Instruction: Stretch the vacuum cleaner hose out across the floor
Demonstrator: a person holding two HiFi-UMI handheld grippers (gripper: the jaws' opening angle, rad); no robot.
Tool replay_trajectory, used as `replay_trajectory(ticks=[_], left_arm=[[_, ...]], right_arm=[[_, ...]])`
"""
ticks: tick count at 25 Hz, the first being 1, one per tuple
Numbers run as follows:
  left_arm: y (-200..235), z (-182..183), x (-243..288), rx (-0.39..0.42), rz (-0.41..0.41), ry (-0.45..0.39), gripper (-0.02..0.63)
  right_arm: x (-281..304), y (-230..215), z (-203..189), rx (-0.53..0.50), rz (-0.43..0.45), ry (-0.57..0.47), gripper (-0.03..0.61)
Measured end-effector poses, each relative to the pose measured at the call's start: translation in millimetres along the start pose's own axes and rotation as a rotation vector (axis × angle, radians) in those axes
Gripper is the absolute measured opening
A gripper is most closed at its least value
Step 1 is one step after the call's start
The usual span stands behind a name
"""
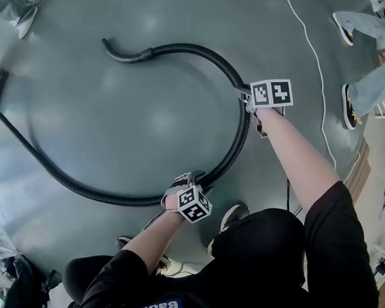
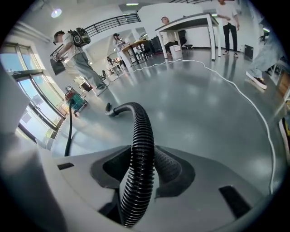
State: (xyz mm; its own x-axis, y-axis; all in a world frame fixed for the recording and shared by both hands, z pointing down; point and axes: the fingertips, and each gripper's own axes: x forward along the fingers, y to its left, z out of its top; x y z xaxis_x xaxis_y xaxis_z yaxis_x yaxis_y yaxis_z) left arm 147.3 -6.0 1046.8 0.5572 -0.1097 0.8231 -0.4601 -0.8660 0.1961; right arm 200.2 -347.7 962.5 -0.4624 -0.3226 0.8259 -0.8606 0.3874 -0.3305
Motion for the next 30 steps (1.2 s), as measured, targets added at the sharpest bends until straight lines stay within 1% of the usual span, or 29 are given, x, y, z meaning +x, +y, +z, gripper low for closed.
replay_trajectory(ticks=[3, 5, 7, 9, 10, 11, 13, 16, 18, 20, 21, 22, 23, 26, 27, 28, 30], left_arm=[[-1.9, 59.0, -1.9, 0.001, -0.048, -0.133, 0.235], [-3.5, 85.2, 6.2, -0.013, -0.097, -0.187, 0.256], [-7.3, 98.0, 18.3, -0.041, -0.158, -0.204, 0.267], [-19.2, 106.4, 25.9, -0.084, -0.245, -0.202, 0.272], [-26.6, 112.0, 25.9, -0.097, -0.285, -0.208, 0.258], [-33.3, 118.5, 23.2, -0.100, -0.312, -0.221, 0.213], [-42.1, 129.3, 14.5, -0.084, -0.330, -0.251, 0.198], [-50.0, 132.8, 5.8, -0.060, -0.329, -0.267, 0.192], [-59.5, 129.7, 3.6, -0.029, -0.338, -0.252, 0.190], [-70.4, 125.0, 2.8, 0.017, -0.346, -0.224, 0.190], [-74.2, 123.3, 2.2, 0.036, -0.344, -0.215, 0.190], [-76.9, 122.1, 1.5, 0.050, -0.341, -0.209, 0.190], [-79.0, 121.3, 0.6, 0.062, -0.337, -0.206, 0.190], [-87.4, 118.6, -2.0, 0.108, -0.339, -0.195, 0.191], [-90.3, 115.6, -2.1, 0.107, -0.346, -0.188, 0.192], [-91.8, 111.1, -1.5, 0.089, -0.354, -0.179, 0.195], [-89.2, 99.5, 1.7, 0.047, -0.358, -0.153, 0.199]], right_arm=[[-23.6, 13.4, -2.7, 0.030, 0.014, -0.005, 0.161], [-37.5, 16.9, -6.3, 0.050, 0.023, -0.009, 0.160], [-50.5, 20.9, -11.3, 0.057, 0.036, -0.009, 0.159], [-61.7, 26.2, -17.7, 0.044, 0.054, 0.000, 0.158], [-66.4, 27.5, -21.1, 0.033, 0.062, 0.006, 0.158], [-70.5, 27.5, -24.1, 0.020, 0.069, 0.012, 0.158], [-74.4, 24.4, -28.6, -0.003, 0.086, 0.028, 0.158], [-68.2, 13.4, -36.3, 0.004, 0.128, 0.068, 0.160], [-59.1, 6.3, -38.1, 0.011, 0.163, 0.102, 0.175], [-44.6, 3.6, -33.3, -0.004, 0.198, 0.148, 0.216], [-34.8, 2.2, -29.9, -0.025, 0.202, 0.176, 0.220], [-24.2, 0.5, -28.1, -0.048, 0.200, 0.211, 0.243], [-13.6, -0.9, -28.9, -0.065, 0.200, 0.251, 0.252], [7.5, -1.7, -40.1, -0.070, 0.214, 0.352, 0.252], [10.1, -2.1, -43.4, -0.059, 0.215, 0.357, 0.244], [10.7, -3.8, -44.7, -0.040, 0.209, 0.340, 0.210], [5.1, -14.1, -41.3, 0.013, 0.181, 0.251, 0.190]])
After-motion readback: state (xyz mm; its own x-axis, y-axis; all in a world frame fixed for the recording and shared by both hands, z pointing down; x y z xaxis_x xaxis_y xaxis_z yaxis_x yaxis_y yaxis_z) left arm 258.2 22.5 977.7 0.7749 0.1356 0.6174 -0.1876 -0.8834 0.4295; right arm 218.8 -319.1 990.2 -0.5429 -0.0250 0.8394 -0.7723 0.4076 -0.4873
